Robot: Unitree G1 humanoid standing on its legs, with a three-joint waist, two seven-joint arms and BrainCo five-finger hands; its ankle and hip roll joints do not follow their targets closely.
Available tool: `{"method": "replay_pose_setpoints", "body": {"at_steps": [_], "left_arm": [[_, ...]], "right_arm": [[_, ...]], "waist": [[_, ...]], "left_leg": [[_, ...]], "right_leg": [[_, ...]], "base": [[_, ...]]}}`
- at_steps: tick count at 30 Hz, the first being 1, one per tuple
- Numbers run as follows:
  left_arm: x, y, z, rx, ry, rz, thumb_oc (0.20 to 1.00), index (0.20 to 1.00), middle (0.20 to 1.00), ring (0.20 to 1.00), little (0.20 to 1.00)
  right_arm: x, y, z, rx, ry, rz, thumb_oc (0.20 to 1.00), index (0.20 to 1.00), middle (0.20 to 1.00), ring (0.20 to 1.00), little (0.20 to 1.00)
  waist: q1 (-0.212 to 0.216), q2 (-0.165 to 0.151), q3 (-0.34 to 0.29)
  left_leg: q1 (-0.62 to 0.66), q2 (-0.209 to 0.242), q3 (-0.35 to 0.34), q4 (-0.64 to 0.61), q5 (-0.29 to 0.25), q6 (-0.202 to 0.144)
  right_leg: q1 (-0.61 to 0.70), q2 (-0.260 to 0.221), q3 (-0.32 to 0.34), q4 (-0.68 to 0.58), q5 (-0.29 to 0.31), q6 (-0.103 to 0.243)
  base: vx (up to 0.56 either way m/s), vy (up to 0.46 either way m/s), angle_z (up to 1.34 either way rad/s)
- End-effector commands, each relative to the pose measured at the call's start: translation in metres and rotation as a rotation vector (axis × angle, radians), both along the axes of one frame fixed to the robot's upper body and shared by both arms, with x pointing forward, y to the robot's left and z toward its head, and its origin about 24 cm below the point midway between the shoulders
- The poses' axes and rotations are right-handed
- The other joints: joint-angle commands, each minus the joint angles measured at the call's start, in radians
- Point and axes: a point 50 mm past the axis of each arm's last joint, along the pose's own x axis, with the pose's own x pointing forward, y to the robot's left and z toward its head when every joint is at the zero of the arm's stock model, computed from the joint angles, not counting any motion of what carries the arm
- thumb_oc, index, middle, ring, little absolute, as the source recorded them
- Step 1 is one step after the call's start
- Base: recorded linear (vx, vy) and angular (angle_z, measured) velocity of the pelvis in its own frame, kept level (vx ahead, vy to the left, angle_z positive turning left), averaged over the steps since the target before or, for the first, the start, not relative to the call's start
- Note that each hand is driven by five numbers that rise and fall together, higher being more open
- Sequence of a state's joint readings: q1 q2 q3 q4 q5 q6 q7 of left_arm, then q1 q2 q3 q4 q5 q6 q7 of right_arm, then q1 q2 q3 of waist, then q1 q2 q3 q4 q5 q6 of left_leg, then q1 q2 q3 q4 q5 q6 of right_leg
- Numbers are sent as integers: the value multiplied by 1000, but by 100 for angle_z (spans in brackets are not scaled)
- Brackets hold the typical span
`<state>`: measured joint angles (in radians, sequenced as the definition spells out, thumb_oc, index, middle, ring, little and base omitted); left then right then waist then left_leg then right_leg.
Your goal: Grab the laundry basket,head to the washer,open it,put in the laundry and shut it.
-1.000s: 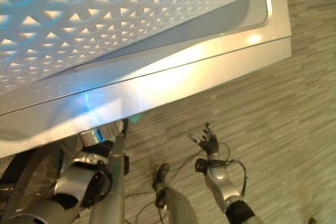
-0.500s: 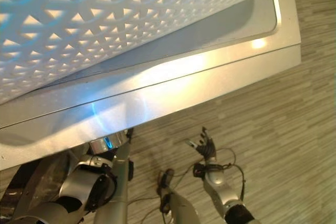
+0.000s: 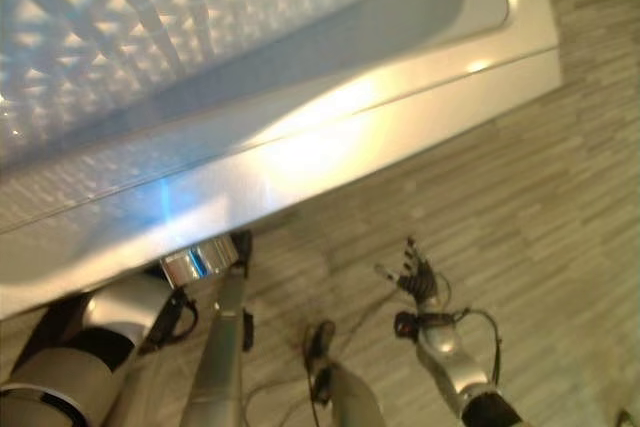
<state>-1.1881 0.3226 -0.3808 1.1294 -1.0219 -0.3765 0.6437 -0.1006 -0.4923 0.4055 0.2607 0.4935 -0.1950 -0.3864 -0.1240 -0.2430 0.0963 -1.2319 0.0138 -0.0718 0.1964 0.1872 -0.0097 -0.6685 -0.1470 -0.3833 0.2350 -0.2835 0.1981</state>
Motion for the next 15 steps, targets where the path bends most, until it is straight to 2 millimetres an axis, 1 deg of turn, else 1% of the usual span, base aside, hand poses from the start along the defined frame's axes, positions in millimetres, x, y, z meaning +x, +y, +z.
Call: {"method": "replay_pose_setpoints", "body": {"at_steps": [1, 2, 3, 4, 5, 6, 7, 8, 9, 11, 12, 13, 15], "left_arm": [[-82, 52, 281, 222, -699, 156, 200, 200, 200, 200, 200], [-90, 44, 294, 243, -750, 131, 200, 200, 200, 200, 200], [-95, 36, 301, 245, -798, 100, 1000, 1000, 1000, 1000, 1000], [-95, 35, 301, 244, -799, 97, 1000, 1000, 1000, 1000, 1000], [-105, 21, 312, 242, -902, 17, 1000, 1000, 1000, 1000, 1000], [-111, 16, 315, 247, -950, -10, 1000, 1000, 1000, 1000, 1000], [-110, 14, 312, 269, -953, -17, 1000, 1000, 1000, 1000, 1000], [-109, 14, 311, 267, -950, -18, 1000, 1000, 1000, 1000, 1000], [-104, 14, 303, 282, -939, -29, 1000, 1000, 1000, 1000, 1000], [-103, 14, 302, 281, -935, -28, 1000, 1000, 1000, 1000, 1000], [-96, 10, 291, 301, -919, -41, 1000, 1000, 1000, 1000, 1000], [-91, 12, 283, 291, -901, -40, 1000, 1000, 1000, 1000, 1000], [-84, 14, 274, 281, -867, -36, 1000, 1000, 1000, 1000, 1000]], "right_arm": [[14, -28, 50, -28, -213, -73, 1000, 1000, 1000, 1000, 1000], [13, -33, 54, -49, -223, -79, 1000, 1000, 1000, 1000, 1000], [11, -36, 54, -62, -223, -83, 1000, 1000, 1000, 1000, 1000], [11, -36, 54, -61, -223, -84, 1000, 1000, 1000, 1000, 1000], [6, -43, 53, -83, -216, -94, 1000, 1000, 1000, 1000, 1000], [1, -46, 50, -86, -203, -98, 1000, 1000, 1000, 1000, 1000], [-4, -49, 47, -101, -186, -97, 1000, 1000, 1000, 1000, 1000], [-5, -50, 46, -102, -184, -98, 1000, 1000, 1000, 1000, 1000], [-8, -49, 40, -96, -157, -87, 1000, 1000, 1000, 1000, 1000], [-9, -49, 39, -97, -153, -87, 1000, 1000, 1000, 1000, 1000], [-11, -46, 32, -115, -121, -56, 1000, 1000, 1000, 1000, 1000], [-12, -44, 28, -126, -105, -39, 1000, 1000, 1000, 1000, 1000], [-11, -42, 20, -105, -69, -23, 1000, 1000, 1000, 1000, 1000]], "waist": [[-51, -79, 190], [-52, -79, 186], [-54, -79, 183], [-53, -79, 183], [-57, -82, 173], [-58, -82, 168], [-54, -81, 161], [-53, -80, 159], [-46, -76, 158], [-46, -76, 155], [-34, -71, 156], [-30, -68, 155], [-28, -64, 152]], "left_leg": [[41, -26, 77, 123, -275, 48], [37, -28, 77, 122, -274, 48], [34, -28, 79, 121, -275, 47], [34, -28, 78, 121, -275, 47], [28, -34, 80, 118, -277, 47], [26, -37, 82, 118, -278, 47], [24, -41, 84, 116, -279, 48], [25, -41, 84, 116, -279, 48], [26, -45, 88, 115, -279, 50], [27, -45, 89, 115, -279, 50], [31, -48, 94, 114, -279, 51], [35, -49, 97, 111, -279, 52], [42, -52, 98, 103, -276, 53]], "right_leg": [[129, 25, 89, -76, 294, 11], [131, 25, 90, -82, 300, 16], [133, 25, 89, -89, 300, 18], [133, 25, 89, -90, 300, 18], [137, 26, 88, -101, 309, 22], [140, 26, 87, -107, 313, 25], [145, 25, 88, -113, 319, 27], [146, 25, 88, -115, 320, 27], [152, 23, 91, -115, 317, 25], [152, 23, 92, -116, 318, 25], [157, 19, 90, -114, 310, 19], [159, 18, 89, -114, 307, 18], [159, 18, 91, -113, 310, 20]], "base": [[38, 24, 2], [42, 15, 7], [0, 0, 0], [31, -31, -7], [24, -18, -6], [27, -15, 8], [10, 11, 24], [5, 20, 11], [1, 16, -8], [-3, 21, -16], [-16, 49, -2], [-26, 61, -2], [-16, 21, 0]]}}
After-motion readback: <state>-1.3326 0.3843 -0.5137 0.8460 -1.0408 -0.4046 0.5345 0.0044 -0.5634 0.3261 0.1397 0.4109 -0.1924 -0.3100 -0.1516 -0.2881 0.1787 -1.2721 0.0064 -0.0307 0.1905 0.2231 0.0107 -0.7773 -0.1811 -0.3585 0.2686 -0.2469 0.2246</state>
